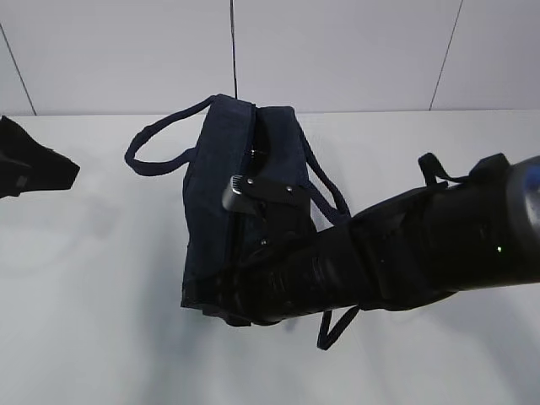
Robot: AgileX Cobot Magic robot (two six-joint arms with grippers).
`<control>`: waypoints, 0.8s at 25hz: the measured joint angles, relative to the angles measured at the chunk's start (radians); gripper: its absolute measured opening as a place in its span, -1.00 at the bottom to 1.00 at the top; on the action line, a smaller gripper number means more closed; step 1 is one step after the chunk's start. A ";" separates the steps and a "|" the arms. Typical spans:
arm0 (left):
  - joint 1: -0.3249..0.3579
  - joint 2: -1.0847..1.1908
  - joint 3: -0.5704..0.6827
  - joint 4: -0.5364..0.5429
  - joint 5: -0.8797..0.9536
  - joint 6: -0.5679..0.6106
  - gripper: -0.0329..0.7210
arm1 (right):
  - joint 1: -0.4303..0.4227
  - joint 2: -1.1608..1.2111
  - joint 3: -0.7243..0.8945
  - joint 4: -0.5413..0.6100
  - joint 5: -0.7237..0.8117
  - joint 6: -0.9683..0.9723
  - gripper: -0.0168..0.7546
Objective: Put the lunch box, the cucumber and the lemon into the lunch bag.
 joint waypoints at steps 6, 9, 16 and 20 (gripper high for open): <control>0.000 0.000 0.000 0.000 0.000 0.000 -0.28 | 0.000 0.000 0.001 -0.047 0.133 0.054 -0.96; 0.000 0.000 0.000 0.000 0.000 0.000 -0.28 | 0.000 0.000 0.001 -0.074 0.193 0.072 -0.96; 0.000 0.000 0.000 0.000 0.006 0.000 -0.28 | -0.004 -0.030 0.002 -0.106 0.241 0.083 -0.96; 0.000 0.013 0.000 -0.008 0.027 0.000 -0.28 | -0.021 -0.056 0.002 -0.147 0.262 0.087 -0.96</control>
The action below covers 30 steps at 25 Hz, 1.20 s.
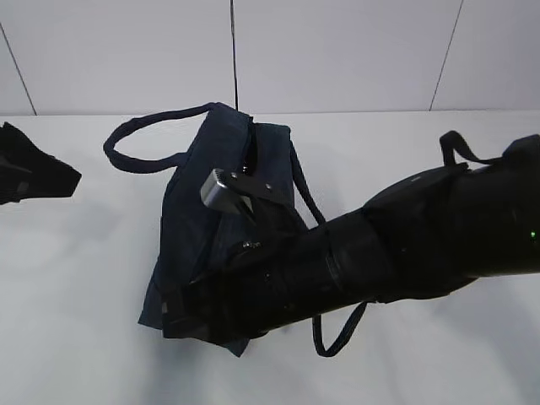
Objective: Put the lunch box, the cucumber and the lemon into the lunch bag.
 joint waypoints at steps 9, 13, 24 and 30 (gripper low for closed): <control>0.000 0.060 0.000 -0.032 0.040 0.000 -0.28 | -0.068 -0.004 0.001 -0.024 0.155 0.000 -0.96; 0.000 0.077 0.000 -0.034 0.040 0.000 -0.28 | -0.075 -0.004 0.001 -0.028 0.214 0.000 -0.96; 0.000 0.080 0.061 -0.150 0.008 0.103 -0.28 | -0.078 -0.004 0.001 -0.034 0.223 -0.013 -0.96; 0.000 0.080 0.099 -0.173 -0.013 0.124 -0.28 | -0.114 -0.004 0.001 -0.071 0.216 -0.017 -0.96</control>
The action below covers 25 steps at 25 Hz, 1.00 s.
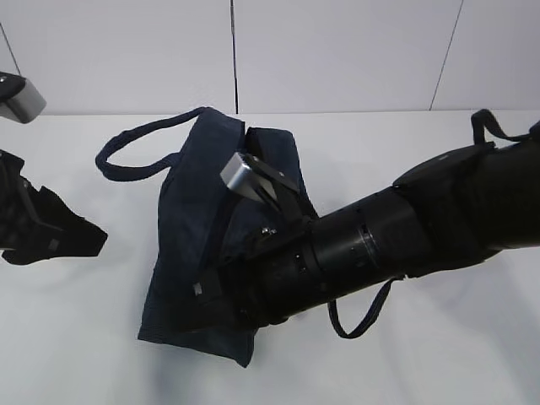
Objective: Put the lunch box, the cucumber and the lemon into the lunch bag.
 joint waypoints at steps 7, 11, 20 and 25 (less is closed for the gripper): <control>0.000 0.000 0.000 -0.105 0.000 0.069 -0.28 | -0.065 0.000 0.000 -0.011 0.075 0.000 -0.96; 0.000 0.009 0.000 -0.155 0.006 0.119 -0.28 | -0.085 0.000 0.000 -0.012 0.120 0.000 -0.96; -0.085 0.072 0.000 -0.168 0.008 0.255 -0.28 | -0.087 0.000 0.000 -0.001 0.131 0.000 -0.96; -0.132 0.111 0.000 -0.169 0.008 0.326 -0.14 | -0.087 0.000 0.000 0.006 0.131 0.000 -0.96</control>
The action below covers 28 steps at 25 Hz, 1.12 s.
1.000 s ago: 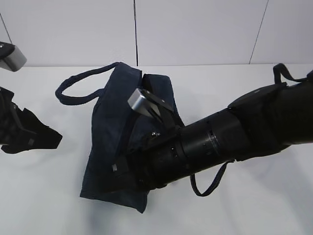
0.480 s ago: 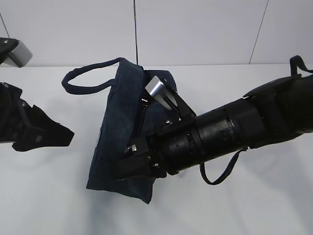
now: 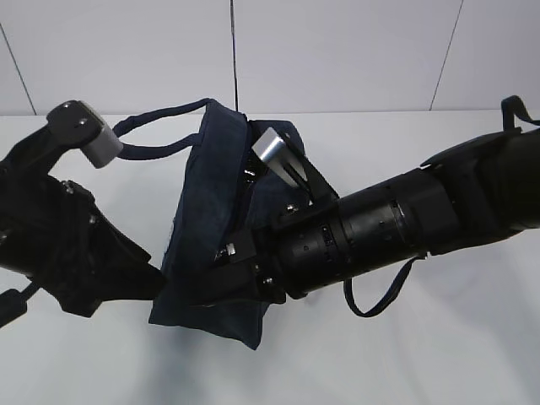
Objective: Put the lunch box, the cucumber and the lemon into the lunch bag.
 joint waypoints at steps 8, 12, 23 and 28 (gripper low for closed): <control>-0.005 0.063 0.000 0.020 -0.035 0.034 0.15 | 0.000 0.000 0.000 0.012 0.000 0.000 -0.96; -0.005 0.114 0.000 0.024 -0.082 0.042 0.15 | 0.000 0.000 0.000 0.017 0.000 0.000 -0.96; -0.005 0.245 0.000 -0.121 -0.113 0.152 -0.33 | 0.000 0.000 0.000 0.020 0.010 0.000 -0.96; -0.005 0.247 0.000 -0.135 -0.113 0.158 -0.84 | -0.002 0.000 0.000 0.046 0.033 0.000 -0.96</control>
